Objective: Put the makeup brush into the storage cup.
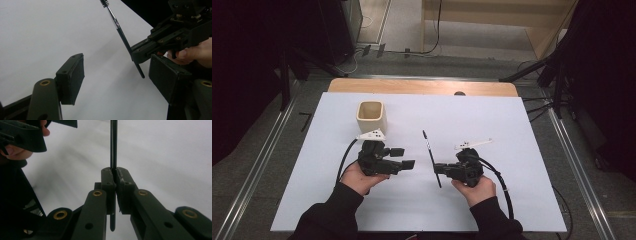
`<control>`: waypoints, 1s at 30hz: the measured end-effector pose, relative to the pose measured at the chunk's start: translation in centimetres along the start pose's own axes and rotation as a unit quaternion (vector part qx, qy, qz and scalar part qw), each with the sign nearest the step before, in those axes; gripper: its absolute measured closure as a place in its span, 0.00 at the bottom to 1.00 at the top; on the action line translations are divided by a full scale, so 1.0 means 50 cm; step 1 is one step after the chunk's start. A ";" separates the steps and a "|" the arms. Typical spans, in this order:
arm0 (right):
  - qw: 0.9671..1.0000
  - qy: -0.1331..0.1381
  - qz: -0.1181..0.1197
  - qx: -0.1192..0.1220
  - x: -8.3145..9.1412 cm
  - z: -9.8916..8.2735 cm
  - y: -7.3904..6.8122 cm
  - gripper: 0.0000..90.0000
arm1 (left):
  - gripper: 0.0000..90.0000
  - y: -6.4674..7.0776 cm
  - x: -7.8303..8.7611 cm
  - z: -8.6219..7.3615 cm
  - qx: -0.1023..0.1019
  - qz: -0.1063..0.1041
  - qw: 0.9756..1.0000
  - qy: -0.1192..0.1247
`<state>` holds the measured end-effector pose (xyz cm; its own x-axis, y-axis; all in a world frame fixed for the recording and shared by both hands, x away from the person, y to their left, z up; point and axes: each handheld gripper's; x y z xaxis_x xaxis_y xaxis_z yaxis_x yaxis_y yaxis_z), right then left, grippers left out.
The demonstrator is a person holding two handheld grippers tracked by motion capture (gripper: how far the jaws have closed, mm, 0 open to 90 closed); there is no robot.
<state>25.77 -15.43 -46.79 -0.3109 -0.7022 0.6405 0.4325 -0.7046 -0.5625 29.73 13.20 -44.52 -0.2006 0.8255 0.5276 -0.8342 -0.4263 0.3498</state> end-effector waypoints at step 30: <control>0.999 0.038 -0.004 -0.006 -0.034 -0.030 -0.038 0.97 | 0.40 0.012 -0.052 0.010 0.049 -0.008 0.999 0.008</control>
<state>24.20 -13.06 -47.60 -0.3770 -0.7025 0.6037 0.4205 -0.7105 -0.5642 30.00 10.60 -45.31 -0.1960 0.8378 0.5095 -0.7829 -0.4466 0.4332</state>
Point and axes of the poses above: each handheld gripper's, and its own axes: x roughly backward along the jaws, z roughly out of its top, y roughly to its right, and after that the axes turned 6 degrees about -x, right-handed
